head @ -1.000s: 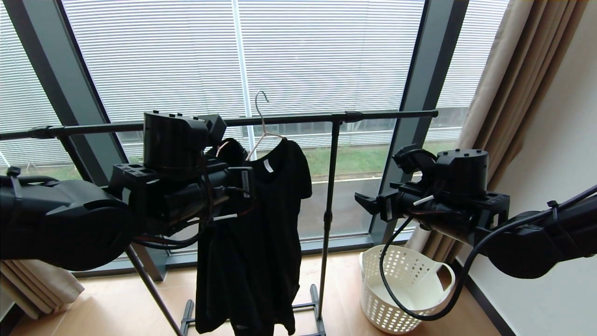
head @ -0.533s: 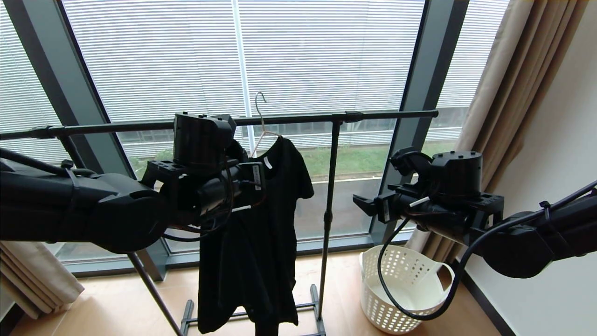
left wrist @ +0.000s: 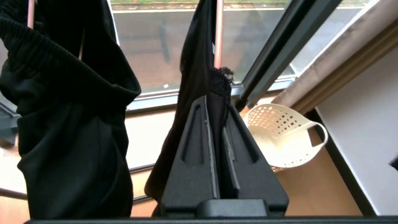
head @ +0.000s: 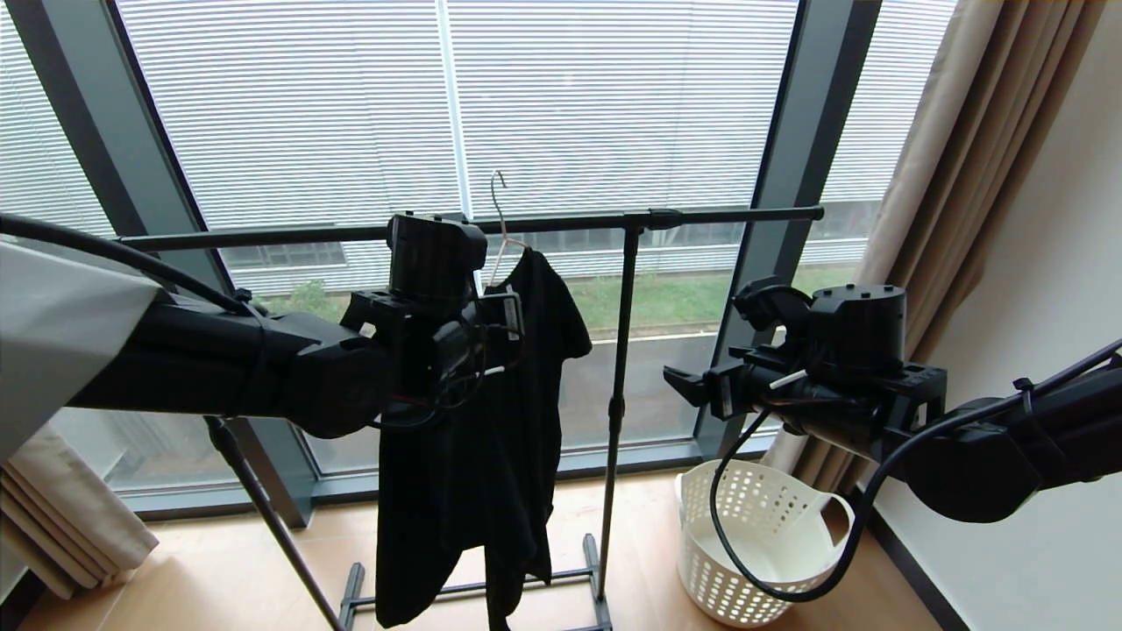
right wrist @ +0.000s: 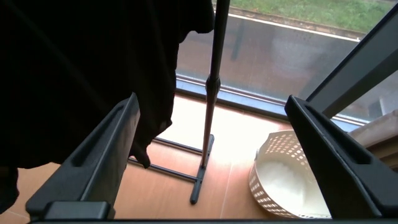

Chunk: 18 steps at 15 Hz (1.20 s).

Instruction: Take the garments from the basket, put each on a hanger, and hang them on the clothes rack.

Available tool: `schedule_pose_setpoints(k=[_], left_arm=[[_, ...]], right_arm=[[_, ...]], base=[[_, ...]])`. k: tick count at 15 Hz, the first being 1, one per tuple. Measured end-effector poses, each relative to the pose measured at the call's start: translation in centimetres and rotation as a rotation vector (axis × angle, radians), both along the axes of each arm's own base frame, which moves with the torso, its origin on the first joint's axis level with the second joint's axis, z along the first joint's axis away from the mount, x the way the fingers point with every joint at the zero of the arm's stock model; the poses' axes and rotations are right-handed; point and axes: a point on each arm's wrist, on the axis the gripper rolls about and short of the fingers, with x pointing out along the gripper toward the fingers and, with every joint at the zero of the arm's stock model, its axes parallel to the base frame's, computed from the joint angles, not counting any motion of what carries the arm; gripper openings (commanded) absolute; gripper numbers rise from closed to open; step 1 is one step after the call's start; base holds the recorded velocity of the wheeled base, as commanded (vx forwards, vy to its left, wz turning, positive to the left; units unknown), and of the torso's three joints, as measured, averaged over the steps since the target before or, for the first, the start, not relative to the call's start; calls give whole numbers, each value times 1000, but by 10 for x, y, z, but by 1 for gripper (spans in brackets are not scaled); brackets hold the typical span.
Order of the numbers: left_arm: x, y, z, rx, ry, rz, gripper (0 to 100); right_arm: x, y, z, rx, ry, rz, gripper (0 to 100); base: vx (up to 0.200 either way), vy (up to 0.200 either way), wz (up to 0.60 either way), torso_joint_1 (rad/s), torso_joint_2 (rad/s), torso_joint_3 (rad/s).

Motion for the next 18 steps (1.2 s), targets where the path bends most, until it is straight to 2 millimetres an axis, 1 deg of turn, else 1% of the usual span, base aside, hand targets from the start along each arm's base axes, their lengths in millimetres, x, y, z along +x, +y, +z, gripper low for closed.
schedule_pose_setpoints(k=[2, 7, 18], left_arm=[[7, -2, -5, 5, 4, 8, 0], [15, -4, -14, 13, 16, 16, 0], [23, -4, -31, 30, 48, 25, 0]], right_arm=[[0, 0, 0, 0, 0, 0, 100], [0, 0, -1, -1, 1, 0, 100], [1, 1, -6, -7, 15, -1, 100]], base=[[0, 0, 0, 0, 0, 0], [0, 0, 0, 0, 0, 0], [0, 0, 0, 0, 0, 0]])
